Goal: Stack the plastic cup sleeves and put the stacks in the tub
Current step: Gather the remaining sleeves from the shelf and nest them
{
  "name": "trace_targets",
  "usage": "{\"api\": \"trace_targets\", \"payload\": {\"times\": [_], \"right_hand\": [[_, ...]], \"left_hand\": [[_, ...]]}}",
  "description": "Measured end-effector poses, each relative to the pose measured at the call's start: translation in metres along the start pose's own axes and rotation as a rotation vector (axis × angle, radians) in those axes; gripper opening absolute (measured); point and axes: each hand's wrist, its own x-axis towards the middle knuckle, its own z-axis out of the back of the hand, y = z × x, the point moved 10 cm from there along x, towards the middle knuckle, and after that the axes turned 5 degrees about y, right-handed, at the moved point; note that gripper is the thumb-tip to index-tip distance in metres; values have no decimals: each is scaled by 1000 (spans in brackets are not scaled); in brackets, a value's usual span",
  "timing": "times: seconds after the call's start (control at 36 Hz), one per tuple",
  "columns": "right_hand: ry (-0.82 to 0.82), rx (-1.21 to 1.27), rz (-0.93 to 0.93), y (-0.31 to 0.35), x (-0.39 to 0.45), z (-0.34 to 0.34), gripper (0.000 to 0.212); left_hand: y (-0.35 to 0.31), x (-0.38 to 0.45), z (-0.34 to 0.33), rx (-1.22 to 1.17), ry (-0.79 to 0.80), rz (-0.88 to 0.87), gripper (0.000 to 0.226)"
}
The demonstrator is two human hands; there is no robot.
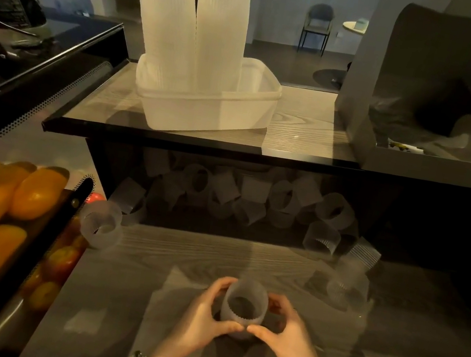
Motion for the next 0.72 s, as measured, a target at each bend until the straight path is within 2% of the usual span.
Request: {"api": "trace_targets", "payload": {"times": [0.36,0.47,0.56,0.64,0.72], "right_hand": [[47,29,-3,-6,2,6,65],[-145,125,4,-8,3,39,59],[-327,165,5,-9,2,75,55],[-537,12,15,-5,-2,120,51],[-682,-164,-64,-13,-4,156,52]], "left_hand": [[-9,-1,-6,59,47,-17,76],[-17,-1,-5,99,69,26,87],[-29,1,-4,83,44,19,82],[-49,8,-5,94,-3,-11,73],[-74,24,-22,126,58,-51,62]]}}
